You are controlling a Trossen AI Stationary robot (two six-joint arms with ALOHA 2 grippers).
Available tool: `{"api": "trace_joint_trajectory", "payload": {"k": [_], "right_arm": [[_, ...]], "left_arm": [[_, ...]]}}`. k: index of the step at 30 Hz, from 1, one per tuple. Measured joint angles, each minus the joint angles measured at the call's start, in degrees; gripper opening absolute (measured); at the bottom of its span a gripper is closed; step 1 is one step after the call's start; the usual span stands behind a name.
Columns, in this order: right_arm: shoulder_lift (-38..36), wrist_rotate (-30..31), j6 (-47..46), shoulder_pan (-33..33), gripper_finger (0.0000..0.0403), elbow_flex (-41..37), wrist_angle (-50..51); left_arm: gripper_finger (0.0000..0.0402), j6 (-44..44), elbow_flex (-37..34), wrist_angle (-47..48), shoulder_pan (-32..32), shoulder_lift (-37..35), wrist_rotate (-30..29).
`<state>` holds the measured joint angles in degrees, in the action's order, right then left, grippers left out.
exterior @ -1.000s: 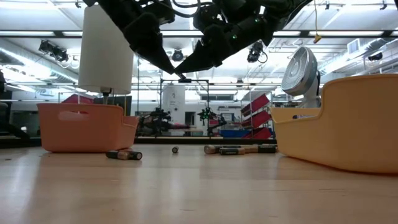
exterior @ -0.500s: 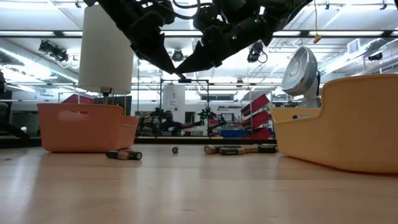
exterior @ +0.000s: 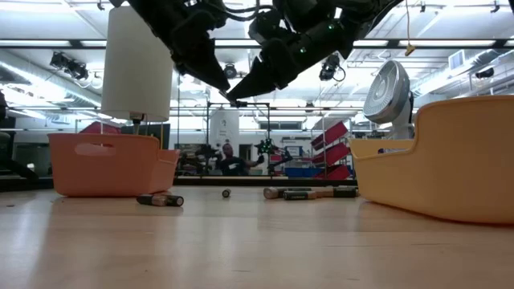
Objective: Sort batteries
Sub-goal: Put the silver battery into the orange bin
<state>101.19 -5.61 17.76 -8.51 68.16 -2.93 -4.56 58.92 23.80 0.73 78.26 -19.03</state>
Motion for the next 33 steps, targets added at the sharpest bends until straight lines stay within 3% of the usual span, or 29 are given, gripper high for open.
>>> {"api": "trace_joint_trajectory", "payload": {"k": [7,33], "right_arm": [[0.0,0.0,0.0,0.0,0.0003,0.0,-0.1],[-0.1,0.0,0.0,0.0,0.0003,0.0,0.0]], "left_arm": [[0.0071,0.0,0.0,4.9,-0.1,0.0,0.0],[0.0072,4.3,-0.1,1.4,-0.1,0.1,0.8]]}}
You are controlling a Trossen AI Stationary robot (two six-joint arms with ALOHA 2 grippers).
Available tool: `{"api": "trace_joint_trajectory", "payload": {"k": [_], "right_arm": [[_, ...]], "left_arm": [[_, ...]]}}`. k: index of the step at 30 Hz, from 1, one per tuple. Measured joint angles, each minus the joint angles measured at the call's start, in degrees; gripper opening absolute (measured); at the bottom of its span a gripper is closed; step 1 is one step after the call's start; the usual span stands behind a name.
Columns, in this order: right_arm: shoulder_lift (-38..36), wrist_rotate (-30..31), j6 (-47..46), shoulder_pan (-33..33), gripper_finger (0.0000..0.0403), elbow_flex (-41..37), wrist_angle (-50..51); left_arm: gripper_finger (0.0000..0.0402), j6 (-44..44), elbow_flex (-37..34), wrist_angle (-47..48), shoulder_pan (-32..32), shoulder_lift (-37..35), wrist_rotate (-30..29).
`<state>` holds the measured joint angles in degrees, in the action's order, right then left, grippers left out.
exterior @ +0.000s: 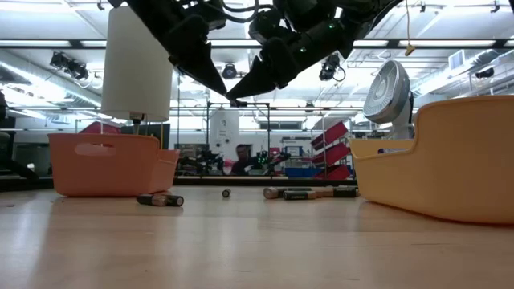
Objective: Sort batteries
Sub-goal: Put the silver battery into the orange bin
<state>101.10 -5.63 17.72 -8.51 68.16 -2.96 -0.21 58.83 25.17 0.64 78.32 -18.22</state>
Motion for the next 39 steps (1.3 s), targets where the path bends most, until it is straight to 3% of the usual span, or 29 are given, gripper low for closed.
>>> {"api": "trace_joint_trajectory", "payload": {"k": [8,18,27,39], "right_arm": [[0.0,0.0,0.0,0.0,0.0003,0.0,0.0],[0.0,0.0,0.0,0.0,0.0003,0.0,0.2],[0.0,0.0,0.0,0.0,0.0005,0.0,0.2],[-0.1,0.0,-1.2,0.0,0.0085,0.0,0.0]], "left_arm": [[0.0070,0.0,0.0,0.0,0.0,0.0,0.0],[0.0022,0.2,0.0,0.0,0.0,0.0,-0.1],[0.0018,0.2,0.0,0.0,0.0,0.0,-0.4],[0.0016,-0.1,0.0,0.2,0.0,0.0,-1.9]]}}
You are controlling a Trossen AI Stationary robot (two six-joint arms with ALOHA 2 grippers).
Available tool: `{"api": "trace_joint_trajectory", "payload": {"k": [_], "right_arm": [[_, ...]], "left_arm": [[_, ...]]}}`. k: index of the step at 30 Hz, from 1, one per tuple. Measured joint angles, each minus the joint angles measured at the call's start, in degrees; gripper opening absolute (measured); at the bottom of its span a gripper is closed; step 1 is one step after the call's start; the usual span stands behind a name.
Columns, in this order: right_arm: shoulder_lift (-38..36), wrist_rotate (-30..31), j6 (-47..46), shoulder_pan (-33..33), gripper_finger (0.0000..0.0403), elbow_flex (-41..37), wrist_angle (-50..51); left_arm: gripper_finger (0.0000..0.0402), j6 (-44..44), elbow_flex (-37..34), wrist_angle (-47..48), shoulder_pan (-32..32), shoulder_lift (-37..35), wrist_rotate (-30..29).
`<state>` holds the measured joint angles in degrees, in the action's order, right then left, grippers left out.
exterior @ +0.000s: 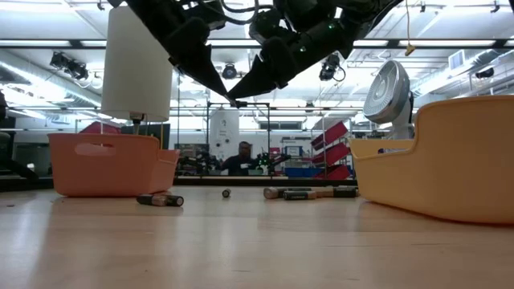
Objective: Sort batteries
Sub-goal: Put the silver battery into the orange bin
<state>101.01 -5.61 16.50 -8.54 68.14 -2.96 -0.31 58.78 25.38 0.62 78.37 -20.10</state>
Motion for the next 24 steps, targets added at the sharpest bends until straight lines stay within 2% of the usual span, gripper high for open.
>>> {"api": "trace_joint_trajectory", "payload": {"k": [5,9,11,18,22,24], "right_arm": [[0.0,2.0,0.0,0.0,0.0095,0.0,1.1],[0.0,5.3,0.1,-0.2,0.0094,0.0,3.9],[0.0,6.1,0.1,-0.4,0.0095,0.0,4.8],[0.0,6.1,0.1,-1.1,0.0094,0.0,5.2],[0.0,6.1,0.1,-1.2,0.0096,0.0,5.3],[0.0,6.1,0.1,-1.2,0.0096,0.0,5.3]], "left_arm": [[0.0016,-1.9,0.0,4.2,0.0,0.0,0.3],[0.0016,-4.9,1.6,9.8,-1.2,0.0,7.1],[0.0016,-5.7,3.2,13.5,-2.4,0.0,8.6],[0.0016,-7.6,10.6,31.0,-6.4,-0.1,8.8],[0.0016,-12.4,11.0,41.0,-7.1,-0.1,8.7],[0.0016,-14.0,9.7,43.2,-7.1,-0.1,8.9]]}}
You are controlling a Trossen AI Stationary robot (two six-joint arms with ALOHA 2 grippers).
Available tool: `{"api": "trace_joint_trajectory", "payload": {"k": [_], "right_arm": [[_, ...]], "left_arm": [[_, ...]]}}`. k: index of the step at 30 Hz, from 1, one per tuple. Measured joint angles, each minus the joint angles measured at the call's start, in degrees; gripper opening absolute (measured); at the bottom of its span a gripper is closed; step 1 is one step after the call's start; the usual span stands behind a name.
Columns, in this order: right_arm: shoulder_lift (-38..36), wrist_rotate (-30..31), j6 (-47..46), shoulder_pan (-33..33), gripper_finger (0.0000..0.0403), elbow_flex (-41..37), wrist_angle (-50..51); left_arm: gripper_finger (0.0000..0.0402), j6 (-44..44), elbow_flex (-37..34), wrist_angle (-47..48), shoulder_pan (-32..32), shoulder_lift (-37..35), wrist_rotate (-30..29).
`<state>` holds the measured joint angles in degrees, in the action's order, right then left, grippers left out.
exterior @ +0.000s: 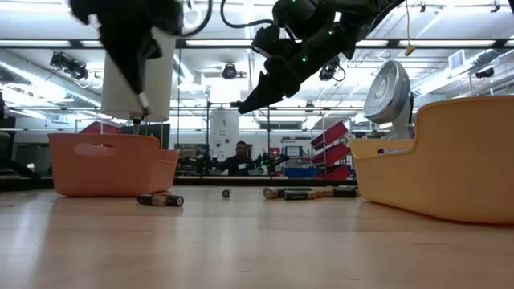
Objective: Sort batteries
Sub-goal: Put the silver battery into the orange bin
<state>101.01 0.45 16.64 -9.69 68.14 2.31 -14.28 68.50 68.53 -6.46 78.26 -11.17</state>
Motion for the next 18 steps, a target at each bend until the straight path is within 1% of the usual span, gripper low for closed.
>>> {"api": "trace_joint_trajectory", "payload": {"k": [11,18], "right_arm": [[0.0,0.0,0.0,0.0,0.0097,0.0,0.2],[0.0,0.0,0.0,0.0,0.0097,0.0,0.1]], "left_arm": [[0.0016,-8.2,-8.6,1.5,0.0,0.1,3.3],[0.0016,-10.0,-11.8,1.1,0.0,0.1,4.9]]}}
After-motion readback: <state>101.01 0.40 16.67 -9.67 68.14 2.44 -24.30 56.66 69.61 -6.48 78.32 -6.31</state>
